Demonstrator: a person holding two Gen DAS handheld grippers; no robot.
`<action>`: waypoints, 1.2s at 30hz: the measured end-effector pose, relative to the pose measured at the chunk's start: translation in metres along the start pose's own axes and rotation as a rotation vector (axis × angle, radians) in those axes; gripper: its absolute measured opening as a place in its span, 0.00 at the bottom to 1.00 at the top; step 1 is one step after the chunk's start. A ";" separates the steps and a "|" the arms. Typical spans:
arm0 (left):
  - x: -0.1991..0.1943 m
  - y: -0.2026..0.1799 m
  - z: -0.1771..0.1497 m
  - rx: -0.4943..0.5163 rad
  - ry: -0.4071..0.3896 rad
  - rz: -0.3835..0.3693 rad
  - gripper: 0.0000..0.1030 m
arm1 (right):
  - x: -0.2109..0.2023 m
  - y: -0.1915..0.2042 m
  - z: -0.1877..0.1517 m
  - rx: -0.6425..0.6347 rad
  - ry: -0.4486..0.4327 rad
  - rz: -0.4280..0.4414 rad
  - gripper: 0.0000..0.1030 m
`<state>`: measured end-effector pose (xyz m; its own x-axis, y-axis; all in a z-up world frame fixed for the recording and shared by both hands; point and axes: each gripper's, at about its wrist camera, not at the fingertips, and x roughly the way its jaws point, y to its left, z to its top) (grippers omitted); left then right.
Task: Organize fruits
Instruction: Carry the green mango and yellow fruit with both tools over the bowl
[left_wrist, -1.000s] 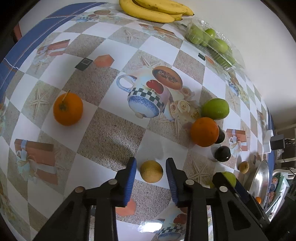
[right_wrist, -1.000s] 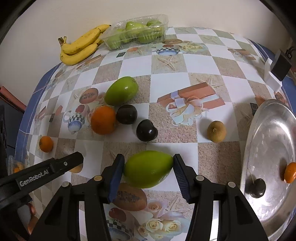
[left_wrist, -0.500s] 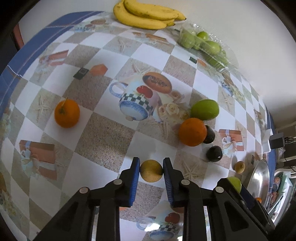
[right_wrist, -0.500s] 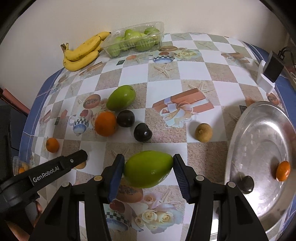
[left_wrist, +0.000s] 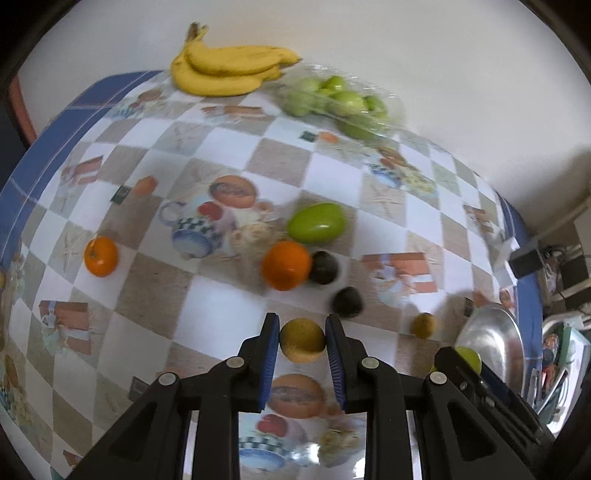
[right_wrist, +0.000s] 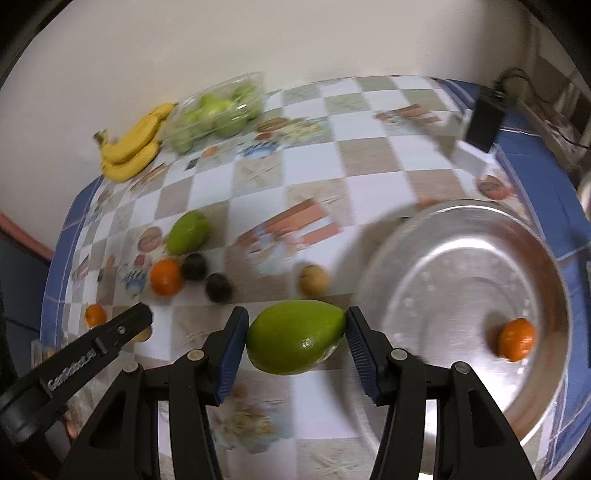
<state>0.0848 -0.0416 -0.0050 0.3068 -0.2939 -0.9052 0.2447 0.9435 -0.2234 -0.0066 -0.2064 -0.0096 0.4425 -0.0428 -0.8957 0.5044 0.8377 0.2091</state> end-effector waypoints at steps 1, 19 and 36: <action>-0.001 -0.007 -0.002 0.016 -0.004 -0.005 0.27 | -0.002 -0.008 0.001 0.013 -0.004 -0.008 0.54; 0.005 -0.151 -0.047 0.398 -0.030 -0.090 0.27 | -0.025 -0.128 0.005 0.225 -0.056 -0.136 0.54; 0.049 -0.194 -0.068 0.501 0.030 -0.103 0.27 | -0.002 -0.156 0.006 0.262 -0.029 -0.128 0.54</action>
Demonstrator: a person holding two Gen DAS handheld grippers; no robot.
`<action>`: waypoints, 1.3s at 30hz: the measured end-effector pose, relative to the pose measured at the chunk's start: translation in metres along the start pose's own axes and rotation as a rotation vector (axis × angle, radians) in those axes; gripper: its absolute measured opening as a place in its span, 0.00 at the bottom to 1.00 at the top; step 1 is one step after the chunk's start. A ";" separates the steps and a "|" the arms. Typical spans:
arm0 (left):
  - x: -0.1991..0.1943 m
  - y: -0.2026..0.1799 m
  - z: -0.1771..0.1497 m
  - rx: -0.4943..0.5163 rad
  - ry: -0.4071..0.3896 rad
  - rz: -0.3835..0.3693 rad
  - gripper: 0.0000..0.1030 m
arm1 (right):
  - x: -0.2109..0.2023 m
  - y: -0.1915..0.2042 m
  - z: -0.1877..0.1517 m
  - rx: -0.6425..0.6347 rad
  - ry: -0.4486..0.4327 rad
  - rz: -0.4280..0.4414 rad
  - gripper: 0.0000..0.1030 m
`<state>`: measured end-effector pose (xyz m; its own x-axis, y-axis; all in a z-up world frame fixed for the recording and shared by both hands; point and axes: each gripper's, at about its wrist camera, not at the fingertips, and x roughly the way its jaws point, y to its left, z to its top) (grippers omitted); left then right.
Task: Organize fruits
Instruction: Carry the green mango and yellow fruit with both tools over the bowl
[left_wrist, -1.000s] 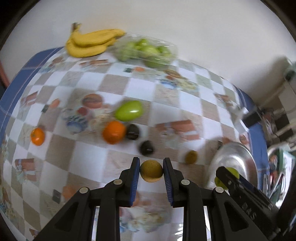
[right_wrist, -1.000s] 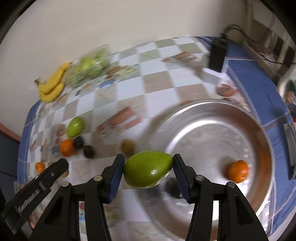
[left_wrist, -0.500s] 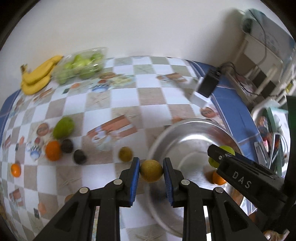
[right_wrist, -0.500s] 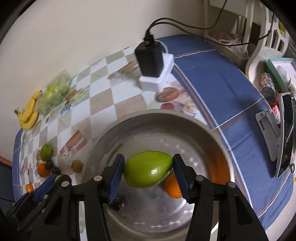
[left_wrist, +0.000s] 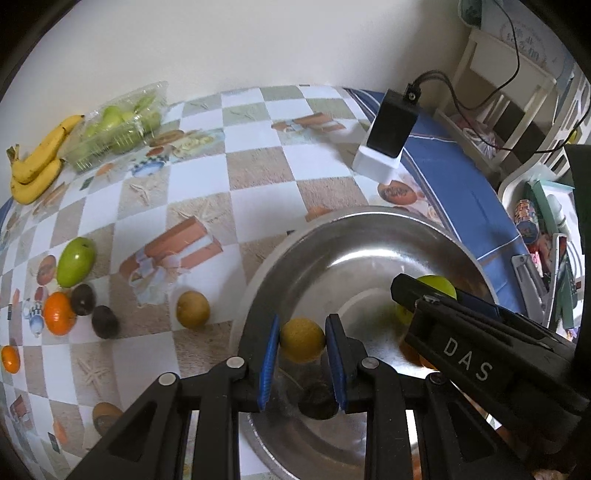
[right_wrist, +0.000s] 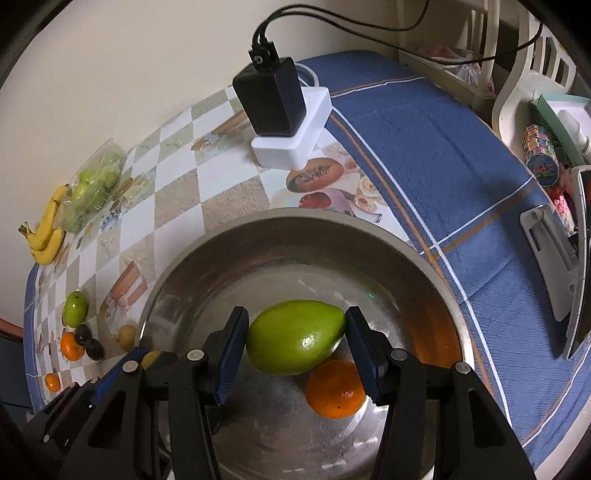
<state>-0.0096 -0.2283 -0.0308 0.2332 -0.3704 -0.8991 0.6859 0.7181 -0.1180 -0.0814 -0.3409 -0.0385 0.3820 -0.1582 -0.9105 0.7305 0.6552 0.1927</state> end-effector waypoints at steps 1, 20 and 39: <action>0.002 -0.001 0.000 -0.001 0.004 0.000 0.27 | 0.001 0.000 0.000 0.000 0.003 -0.001 0.54; 0.023 -0.007 -0.007 0.005 0.057 0.001 0.27 | 0.012 0.002 -0.002 -0.015 0.031 -0.018 0.55; -0.003 -0.002 0.003 -0.031 0.006 -0.010 0.43 | -0.016 0.007 0.006 -0.044 -0.048 -0.007 0.55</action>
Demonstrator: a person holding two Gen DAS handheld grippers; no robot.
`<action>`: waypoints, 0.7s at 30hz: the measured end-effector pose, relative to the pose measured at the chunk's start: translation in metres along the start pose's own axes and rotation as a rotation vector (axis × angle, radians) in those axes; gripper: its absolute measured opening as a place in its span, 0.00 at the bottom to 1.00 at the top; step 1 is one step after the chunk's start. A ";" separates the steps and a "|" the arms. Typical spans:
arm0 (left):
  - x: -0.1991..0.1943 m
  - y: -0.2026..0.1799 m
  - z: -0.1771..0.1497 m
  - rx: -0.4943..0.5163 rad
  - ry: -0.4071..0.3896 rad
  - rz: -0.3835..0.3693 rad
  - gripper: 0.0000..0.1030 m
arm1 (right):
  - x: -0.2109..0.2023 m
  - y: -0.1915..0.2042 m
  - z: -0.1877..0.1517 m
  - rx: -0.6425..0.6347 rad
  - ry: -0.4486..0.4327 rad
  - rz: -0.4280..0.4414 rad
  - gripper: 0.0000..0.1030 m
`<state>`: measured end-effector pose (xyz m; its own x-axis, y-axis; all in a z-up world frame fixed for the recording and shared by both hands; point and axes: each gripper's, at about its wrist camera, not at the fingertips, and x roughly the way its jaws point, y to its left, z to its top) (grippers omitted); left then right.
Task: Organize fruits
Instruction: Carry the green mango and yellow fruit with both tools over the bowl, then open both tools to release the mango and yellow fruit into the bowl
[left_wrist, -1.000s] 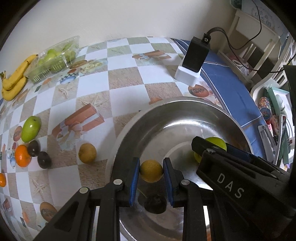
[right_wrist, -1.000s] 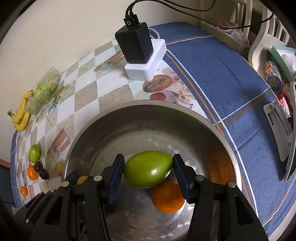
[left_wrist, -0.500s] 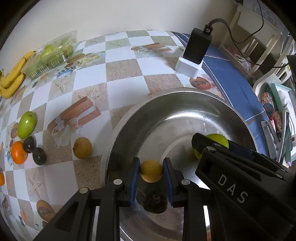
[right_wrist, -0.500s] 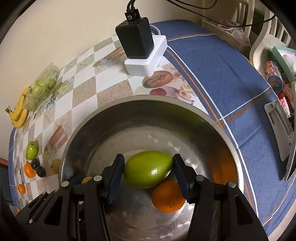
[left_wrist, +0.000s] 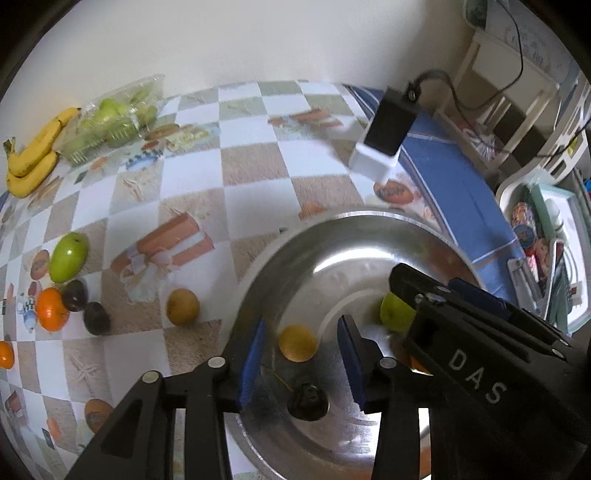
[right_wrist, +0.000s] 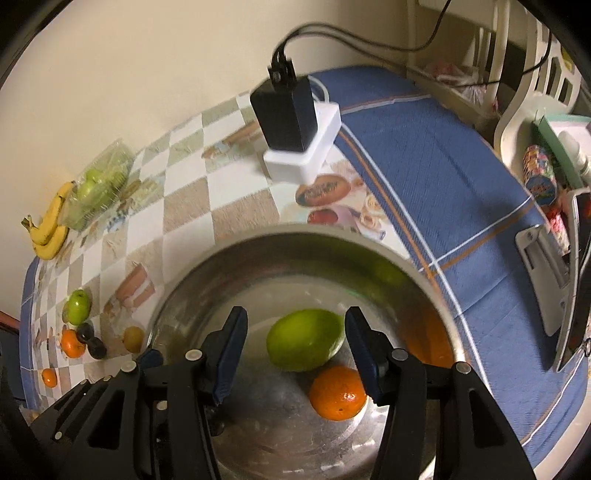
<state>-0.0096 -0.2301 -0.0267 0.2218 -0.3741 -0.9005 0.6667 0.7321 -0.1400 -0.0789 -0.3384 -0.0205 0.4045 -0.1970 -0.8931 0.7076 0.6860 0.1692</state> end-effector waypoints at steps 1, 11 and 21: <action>-0.004 0.003 0.002 -0.012 -0.006 0.002 0.43 | -0.003 0.000 0.001 0.001 -0.010 0.002 0.55; -0.019 0.055 0.004 -0.176 -0.008 0.075 0.42 | -0.010 0.002 0.002 -0.007 -0.019 -0.006 0.55; -0.032 0.121 -0.002 -0.330 -0.009 0.200 0.42 | -0.004 0.018 -0.004 -0.037 0.022 0.010 0.54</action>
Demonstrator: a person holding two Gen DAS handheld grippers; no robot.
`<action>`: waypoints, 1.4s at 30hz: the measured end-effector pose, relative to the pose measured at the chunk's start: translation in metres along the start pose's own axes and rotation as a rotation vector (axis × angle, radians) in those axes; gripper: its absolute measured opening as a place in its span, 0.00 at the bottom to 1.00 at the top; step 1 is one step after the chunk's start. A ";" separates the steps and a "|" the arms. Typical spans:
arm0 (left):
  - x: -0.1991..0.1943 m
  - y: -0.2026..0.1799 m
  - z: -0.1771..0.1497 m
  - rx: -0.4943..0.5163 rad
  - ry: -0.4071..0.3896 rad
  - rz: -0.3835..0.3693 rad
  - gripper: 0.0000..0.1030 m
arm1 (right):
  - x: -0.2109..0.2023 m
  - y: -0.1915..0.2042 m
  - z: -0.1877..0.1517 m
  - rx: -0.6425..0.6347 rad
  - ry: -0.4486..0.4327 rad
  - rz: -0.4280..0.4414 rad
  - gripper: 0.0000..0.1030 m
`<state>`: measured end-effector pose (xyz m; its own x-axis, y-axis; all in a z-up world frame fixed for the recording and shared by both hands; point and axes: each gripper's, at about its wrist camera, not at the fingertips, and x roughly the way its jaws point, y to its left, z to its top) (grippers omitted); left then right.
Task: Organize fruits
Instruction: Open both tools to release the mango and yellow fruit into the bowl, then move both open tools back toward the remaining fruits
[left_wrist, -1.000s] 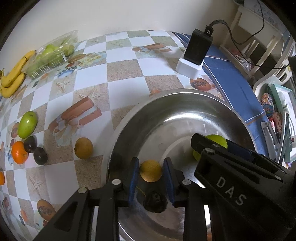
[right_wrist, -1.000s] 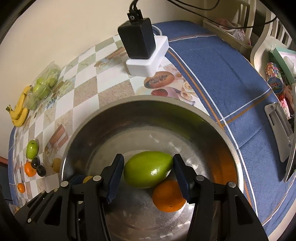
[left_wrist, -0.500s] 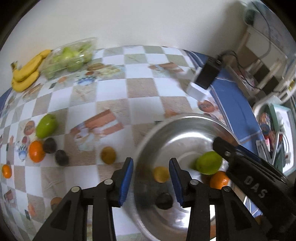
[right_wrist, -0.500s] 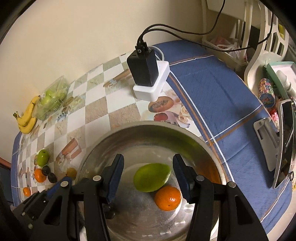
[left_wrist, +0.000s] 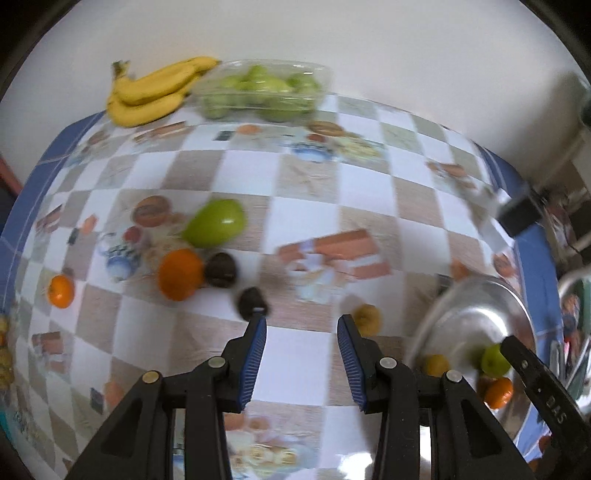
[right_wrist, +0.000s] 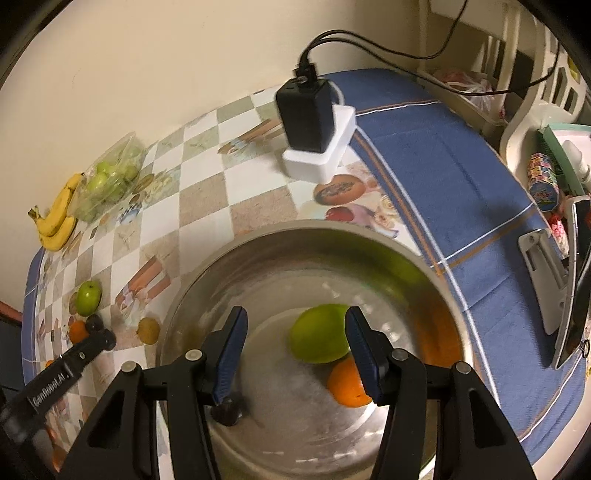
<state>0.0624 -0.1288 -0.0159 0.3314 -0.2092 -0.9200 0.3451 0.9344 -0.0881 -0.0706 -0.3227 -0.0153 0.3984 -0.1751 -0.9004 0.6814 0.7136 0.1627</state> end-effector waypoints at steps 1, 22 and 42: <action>0.000 0.006 0.001 -0.014 0.000 0.009 0.42 | 0.000 0.002 0.000 -0.005 0.002 0.001 0.54; 0.002 0.056 0.004 -0.122 0.006 0.088 1.00 | 0.011 0.039 -0.010 -0.099 0.016 0.006 0.90; -0.007 0.104 0.015 -0.139 -0.026 0.065 1.00 | 0.008 0.062 -0.011 -0.095 -0.012 0.005 1.00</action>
<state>0.1086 -0.0348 -0.0132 0.3722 -0.1525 -0.9156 0.1983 0.9767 -0.0821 -0.0324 -0.2724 -0.0166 0.4096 -0.1787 -0.8946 0.6184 0.7754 0.1282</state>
